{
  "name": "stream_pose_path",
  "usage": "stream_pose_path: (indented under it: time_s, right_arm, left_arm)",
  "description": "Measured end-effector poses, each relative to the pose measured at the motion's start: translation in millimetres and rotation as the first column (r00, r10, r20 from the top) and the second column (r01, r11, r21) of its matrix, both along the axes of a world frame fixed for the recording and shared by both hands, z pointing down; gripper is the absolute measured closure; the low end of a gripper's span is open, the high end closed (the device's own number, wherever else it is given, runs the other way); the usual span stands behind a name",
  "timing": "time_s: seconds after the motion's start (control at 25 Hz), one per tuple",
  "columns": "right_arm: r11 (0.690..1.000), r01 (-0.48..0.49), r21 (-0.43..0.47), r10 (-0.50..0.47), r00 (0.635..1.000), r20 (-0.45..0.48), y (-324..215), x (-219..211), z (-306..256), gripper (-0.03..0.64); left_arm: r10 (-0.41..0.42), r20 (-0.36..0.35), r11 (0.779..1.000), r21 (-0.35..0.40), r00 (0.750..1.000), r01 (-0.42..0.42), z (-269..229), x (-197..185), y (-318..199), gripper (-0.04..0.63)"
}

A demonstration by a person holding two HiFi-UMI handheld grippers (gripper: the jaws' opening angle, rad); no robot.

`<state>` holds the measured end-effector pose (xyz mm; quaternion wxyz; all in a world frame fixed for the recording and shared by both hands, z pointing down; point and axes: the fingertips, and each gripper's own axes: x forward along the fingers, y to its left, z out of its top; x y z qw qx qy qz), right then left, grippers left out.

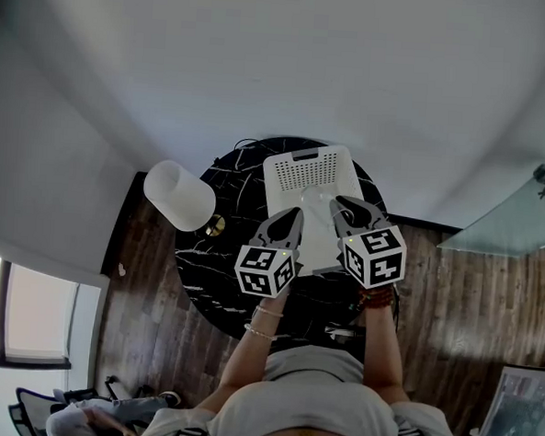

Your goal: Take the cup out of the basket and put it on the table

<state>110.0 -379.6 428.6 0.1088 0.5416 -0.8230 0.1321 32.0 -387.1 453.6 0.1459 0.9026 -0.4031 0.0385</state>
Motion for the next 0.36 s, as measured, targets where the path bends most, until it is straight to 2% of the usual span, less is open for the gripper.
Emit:
stream_pose_path:
  time_s: [0.36]
  right_arm:
    - [1.000,0.002,0.000,-0.002,1.000,0.001,-0.1,0.6,-0.3,0.581]
  left_arm:
    - [-0.002,0.001,1.000,0.000,1.000,0.002,0.5,1.4,0.1,0.589]
